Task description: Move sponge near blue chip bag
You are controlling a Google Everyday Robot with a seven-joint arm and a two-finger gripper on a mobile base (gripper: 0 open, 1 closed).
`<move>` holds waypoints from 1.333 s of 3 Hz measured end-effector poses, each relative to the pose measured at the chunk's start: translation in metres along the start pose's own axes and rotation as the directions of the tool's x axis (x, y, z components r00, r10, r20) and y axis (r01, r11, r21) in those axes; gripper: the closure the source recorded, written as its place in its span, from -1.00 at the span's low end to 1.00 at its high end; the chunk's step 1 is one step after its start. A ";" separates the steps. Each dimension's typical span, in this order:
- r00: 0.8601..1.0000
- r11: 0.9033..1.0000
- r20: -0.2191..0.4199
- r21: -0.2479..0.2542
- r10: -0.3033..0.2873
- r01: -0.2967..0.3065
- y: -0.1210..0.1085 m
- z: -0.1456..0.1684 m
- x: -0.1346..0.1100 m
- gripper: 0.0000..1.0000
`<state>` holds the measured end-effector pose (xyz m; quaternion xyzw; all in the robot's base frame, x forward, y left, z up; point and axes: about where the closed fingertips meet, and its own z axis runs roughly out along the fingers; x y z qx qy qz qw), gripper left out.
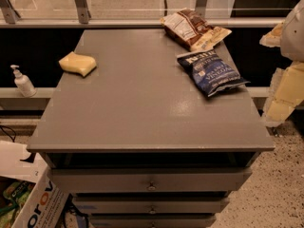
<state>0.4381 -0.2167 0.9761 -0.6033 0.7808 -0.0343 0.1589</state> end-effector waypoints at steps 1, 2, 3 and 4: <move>1.000 1.000 0.000 0.000 0.000 0.000 0.000 0.000 0.000 -1.00; 0.999 0.999 0.031 -0.033 0.019 -0.018 0.010 0.006 -0.004 -1.00; 0.993 0.993 0.096 -0.096 0.072 -0.062 0.032 0.022 -0.021 -1.00; 0.965 0.979 0.219 -0.175 0.144 -0.106 0.051 0.044 -0.046 -1.00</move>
Offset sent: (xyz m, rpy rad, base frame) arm -0.0190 0.0178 -0.0230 0.1071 0.0889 -0.0065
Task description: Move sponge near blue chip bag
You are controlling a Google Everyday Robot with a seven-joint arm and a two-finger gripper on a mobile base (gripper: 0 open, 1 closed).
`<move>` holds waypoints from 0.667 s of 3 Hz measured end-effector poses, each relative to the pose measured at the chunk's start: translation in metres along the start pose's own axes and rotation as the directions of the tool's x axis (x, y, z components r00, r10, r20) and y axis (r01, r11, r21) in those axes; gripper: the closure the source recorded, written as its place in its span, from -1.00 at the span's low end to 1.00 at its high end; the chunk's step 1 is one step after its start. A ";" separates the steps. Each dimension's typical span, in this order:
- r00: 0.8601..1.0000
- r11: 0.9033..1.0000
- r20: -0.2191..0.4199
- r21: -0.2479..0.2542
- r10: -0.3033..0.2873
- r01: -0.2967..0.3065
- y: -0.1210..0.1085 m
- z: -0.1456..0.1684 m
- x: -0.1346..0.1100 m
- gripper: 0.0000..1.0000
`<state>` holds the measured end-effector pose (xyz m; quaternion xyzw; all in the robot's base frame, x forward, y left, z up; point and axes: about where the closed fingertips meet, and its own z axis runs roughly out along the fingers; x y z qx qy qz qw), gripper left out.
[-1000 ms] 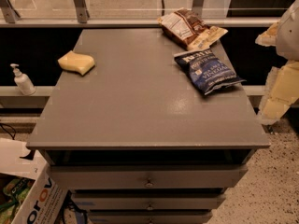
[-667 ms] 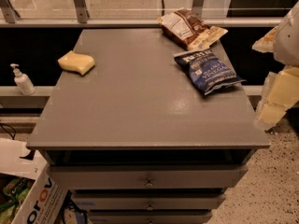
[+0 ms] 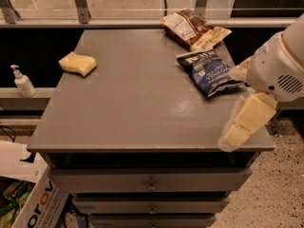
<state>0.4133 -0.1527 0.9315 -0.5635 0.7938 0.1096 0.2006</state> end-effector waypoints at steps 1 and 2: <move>0.981 0.995 0.181 -0.084 0.068 -0.054 0.010 0.034 -0.026 -1.00; 0.924 0.984 0.362 -0.166 0.125 -0.069 0.015 0.065 -0.067 -1.00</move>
Offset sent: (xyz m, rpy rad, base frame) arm 0.0355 0.1473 -0.0276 0.7374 0.0619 0.0033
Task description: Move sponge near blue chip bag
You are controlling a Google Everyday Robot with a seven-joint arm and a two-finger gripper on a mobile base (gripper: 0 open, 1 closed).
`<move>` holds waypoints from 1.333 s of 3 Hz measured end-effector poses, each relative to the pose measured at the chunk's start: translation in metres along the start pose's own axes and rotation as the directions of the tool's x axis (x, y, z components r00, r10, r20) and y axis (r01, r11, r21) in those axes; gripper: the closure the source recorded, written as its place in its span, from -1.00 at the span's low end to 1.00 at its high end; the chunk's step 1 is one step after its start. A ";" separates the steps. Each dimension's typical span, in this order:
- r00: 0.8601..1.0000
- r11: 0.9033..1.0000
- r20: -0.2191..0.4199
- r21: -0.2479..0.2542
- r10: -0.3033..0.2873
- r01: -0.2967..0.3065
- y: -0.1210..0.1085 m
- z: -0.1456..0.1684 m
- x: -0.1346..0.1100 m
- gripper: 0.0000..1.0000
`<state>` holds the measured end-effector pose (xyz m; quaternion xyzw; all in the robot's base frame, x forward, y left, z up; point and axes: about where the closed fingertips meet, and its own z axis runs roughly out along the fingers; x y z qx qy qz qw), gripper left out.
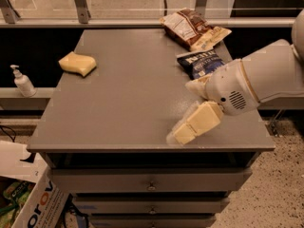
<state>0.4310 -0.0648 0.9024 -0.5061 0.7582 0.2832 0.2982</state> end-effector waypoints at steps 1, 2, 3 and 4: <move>0.981 0.996 0.192 -0.086 0.036 -0.020 0.009 0.038 -0.031 -1.00; 0.968 0.993 0.246 -0.118 0.055 -0.026 0.018 0.038 -0.052 -1.00; 0.968 0.993 0.244 -0.117 0.055 -0.027 0.018 0.038 -0.051 -1.00; 0.951 0.993 0.301 -0.109 0.067 -0.035 0.015 0.042 -0.047 -1.00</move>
Offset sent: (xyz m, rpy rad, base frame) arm 0.0067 0.0400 -0.0026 0.1708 0.0043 0.0147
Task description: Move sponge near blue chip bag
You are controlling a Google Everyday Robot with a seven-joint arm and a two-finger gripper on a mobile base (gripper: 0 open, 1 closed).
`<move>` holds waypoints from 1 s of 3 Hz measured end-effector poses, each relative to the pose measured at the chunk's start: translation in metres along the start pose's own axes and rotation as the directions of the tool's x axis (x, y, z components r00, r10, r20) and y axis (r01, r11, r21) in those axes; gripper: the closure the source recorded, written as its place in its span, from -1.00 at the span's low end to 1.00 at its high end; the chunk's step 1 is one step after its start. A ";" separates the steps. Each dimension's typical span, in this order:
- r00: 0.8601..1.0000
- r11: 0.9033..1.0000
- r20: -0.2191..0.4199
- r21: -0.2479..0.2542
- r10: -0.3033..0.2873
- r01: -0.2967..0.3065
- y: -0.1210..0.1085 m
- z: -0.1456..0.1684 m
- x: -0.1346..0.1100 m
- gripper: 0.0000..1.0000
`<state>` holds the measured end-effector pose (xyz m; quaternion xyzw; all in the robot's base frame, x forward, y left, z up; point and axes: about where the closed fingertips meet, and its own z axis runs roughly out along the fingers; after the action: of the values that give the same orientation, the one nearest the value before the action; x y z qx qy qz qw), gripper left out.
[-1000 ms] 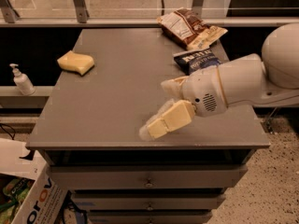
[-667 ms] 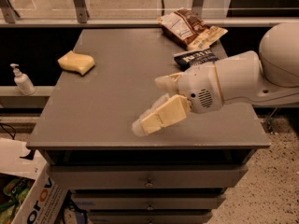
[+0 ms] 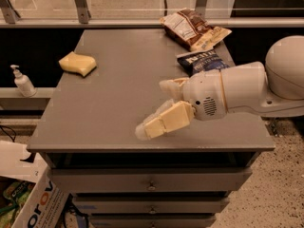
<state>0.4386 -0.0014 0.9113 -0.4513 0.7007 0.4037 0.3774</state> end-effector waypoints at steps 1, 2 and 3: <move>0.993 1.000 0.115 -0.010 -0.029 0.030 -0.020 0.029 -0.007 -1.00; 0.975 0.996 0.205 0.016 -0.086 0.084 -0.058 0.067 -0.024 -1.00; 0.964 0.986 0.212 0.078 -0.161 0.148 -0.092 0.104 -0.052 -1.00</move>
Offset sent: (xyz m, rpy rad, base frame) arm 0.1373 0.0926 -0.0277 0.2640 -0.2411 -0.0452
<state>0.5574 0.0851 0.8967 -0.4459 0.6300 0.3982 0.4956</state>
